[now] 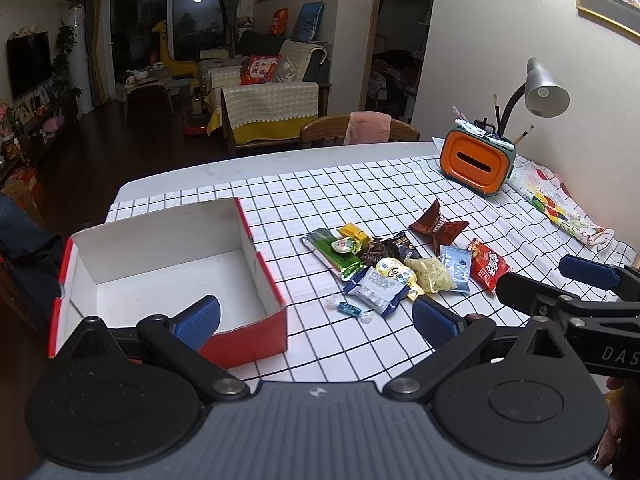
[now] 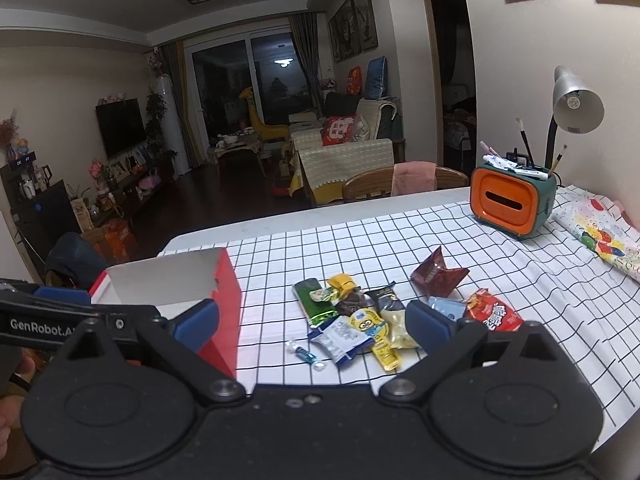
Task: Organize snacks
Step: 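Move both tools toward the snack pile beside the open box, then grasp the blue wrapped candy with the left gripper while the right grasps the red chip bag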
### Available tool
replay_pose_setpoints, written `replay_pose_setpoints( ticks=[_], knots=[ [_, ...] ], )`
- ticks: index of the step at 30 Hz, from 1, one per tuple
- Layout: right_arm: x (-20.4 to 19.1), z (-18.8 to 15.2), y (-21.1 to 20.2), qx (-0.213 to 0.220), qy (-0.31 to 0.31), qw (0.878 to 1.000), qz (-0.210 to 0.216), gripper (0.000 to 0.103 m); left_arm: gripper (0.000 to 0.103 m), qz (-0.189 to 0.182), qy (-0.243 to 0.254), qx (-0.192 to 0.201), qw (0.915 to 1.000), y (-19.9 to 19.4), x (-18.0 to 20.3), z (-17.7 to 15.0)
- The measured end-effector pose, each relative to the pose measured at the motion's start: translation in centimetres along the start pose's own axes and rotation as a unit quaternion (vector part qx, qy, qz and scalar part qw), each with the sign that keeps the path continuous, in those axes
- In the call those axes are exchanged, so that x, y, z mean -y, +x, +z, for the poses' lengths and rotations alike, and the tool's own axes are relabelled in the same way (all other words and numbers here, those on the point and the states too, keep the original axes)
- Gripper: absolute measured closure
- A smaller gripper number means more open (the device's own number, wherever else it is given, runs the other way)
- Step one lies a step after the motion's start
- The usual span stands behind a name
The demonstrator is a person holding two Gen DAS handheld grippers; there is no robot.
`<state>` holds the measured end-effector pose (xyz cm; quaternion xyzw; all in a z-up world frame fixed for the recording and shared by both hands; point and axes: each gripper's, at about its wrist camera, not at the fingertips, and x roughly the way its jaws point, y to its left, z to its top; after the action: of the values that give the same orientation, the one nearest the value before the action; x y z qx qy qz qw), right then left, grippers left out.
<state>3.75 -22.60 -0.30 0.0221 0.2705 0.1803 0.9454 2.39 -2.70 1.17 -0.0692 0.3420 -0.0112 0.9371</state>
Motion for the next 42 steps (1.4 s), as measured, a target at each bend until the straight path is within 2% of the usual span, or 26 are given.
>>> replay_pose_setpoints(
  ticks=[7, 13, 22, 30, 34, 42],
  knots=[
    [2.5, 0.6, 2.6, -0.025, -0.008, 1.0, 0.001, 0.003, 0.0, 0.016, 0.002, -0.026, 0.9995, 3.4, 1.4, 0.6],
    [5.6, 0.6, 5.9, -0.061, -0.005, 0.998, 0.005, 0.003, 0.0, 0.034, -0.022, -0.066, 0.997, 7.1, 1.8, 0.9],
    [11.1, 0.0, 10.3, -0.098, -0.006, 0.995, -0.012, 0.006, 0.001, 0.066, -0.035, -0.108, 0.9914, 12.5, 3.8, 1.3],
    [15.3, -0.1, 14.2, -0.111, -0.022, 0.993, -0.039, 0.01, 0.001, 0.09, -0.058, -0.132, 0.9855, 17.0, 5.1, 1.7],
    [17.7, -0.6, 16.3, -0.119, -0.03, 0.991, -0.059, 0.01, 0.006, 0.109, -0.062, -0.151, 0.9805, 19.5, 5.5, 1.5],
    [21.7, -2.1, 20.8, -0.171, -0.118, 0.977, -0.046, 0.011, 0.012, 0.131, -0.105, -0.195, 0.9663, 23.9, 4.6, 1.1]
  ],
)
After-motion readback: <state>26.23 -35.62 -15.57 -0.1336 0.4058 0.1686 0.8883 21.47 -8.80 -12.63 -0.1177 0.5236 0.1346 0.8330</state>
